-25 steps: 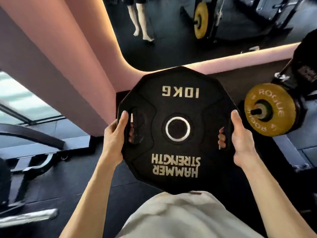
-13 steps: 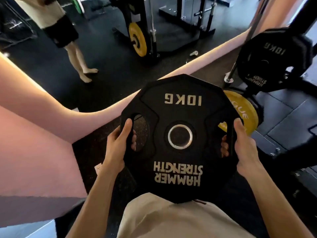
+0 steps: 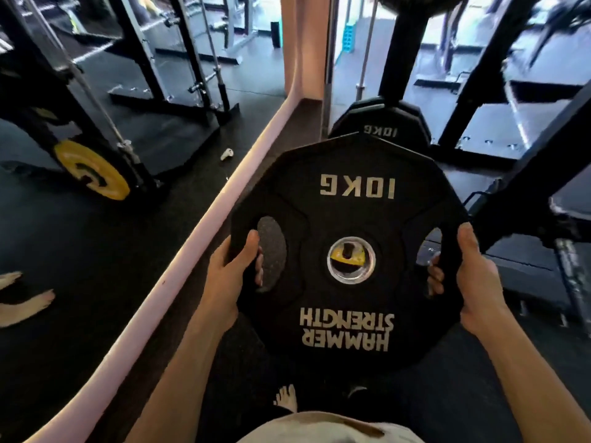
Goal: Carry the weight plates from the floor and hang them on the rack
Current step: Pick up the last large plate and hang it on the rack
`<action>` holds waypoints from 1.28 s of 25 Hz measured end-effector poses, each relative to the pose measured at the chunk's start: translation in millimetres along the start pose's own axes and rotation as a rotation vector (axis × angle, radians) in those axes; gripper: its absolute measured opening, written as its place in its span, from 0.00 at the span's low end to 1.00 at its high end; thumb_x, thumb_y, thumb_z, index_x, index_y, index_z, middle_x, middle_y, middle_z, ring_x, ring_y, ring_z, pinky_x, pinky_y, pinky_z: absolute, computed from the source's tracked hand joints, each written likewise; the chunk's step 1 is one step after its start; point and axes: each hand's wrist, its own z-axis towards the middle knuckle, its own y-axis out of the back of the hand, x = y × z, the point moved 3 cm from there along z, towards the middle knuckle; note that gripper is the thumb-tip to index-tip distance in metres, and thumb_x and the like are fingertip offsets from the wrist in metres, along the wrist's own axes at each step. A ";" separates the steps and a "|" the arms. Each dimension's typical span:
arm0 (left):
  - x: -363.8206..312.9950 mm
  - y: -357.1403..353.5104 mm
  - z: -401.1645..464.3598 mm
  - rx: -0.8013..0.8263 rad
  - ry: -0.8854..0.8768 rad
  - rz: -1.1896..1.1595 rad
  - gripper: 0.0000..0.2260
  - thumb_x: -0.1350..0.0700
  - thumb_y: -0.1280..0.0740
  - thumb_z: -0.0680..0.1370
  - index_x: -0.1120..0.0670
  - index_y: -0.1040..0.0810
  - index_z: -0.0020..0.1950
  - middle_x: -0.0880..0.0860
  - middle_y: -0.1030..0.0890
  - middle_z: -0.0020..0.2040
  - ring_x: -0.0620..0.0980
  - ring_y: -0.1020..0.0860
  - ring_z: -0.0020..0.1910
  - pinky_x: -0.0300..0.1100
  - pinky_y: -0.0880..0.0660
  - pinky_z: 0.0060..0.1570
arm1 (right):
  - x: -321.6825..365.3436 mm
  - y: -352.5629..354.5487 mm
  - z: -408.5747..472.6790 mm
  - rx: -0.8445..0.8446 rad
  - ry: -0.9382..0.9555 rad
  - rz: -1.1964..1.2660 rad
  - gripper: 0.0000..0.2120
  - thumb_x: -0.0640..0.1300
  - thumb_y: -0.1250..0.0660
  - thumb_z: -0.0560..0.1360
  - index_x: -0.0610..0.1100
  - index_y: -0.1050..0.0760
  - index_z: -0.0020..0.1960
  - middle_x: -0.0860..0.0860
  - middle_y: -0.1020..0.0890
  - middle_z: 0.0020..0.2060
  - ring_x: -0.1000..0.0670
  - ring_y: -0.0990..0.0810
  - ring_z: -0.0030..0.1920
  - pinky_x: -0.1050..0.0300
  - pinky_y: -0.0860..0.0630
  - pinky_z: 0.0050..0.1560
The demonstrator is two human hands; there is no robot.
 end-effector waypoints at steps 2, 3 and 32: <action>-19.2 -10.2 34.6 0.052 -0.043 0.066 0.09 0.51 0.26 0.72 0.53 0.23 0.43 0.53 0.26 0.31 0.51 0.28 0.30 0.45 0.30 0.34 | 17.7 -6.4 7.6 -0.082 0.064 0.026 0.32 0.72 0.37 0.67 0.41 0.27 0.34 0.46 0.28 0.23 0.49 0.30 0.23 0.54 0.32 0.32; -26.1 -17.7 50.7 0.076 -0.067 0.090 0.08 0.54 0.26 0.73 0.54 0.24 0.44 0.53 0.26 0.30 0.52 0.28 0.30 0.46 0.29 0.35 | 27.5 -6.9 13.0 -0.122 0.098 0.040 0.31 0.71 0.38 0.70 0.41 0.27 0.33 0.47 0.28 0.23 0.49 0.31 0.23 0.55 0.32 0.31; 174.1 -102.0 312.3 0.069 -0.654 0.063 0.08 0.65 0.34 0.71 0.57 0.29 0.34 0.51 0.27 0.22 0.50 0.29 0.21 0.42 0.30 0.28 | -99.2 24.3 284.1 -0.159 0.744 0.092 0.31 0.71 0.38 0.71 0.43 0.28 0.32 0.47 0.26 0.24 0.47 0.29 0.23 0.56 0.30 0.28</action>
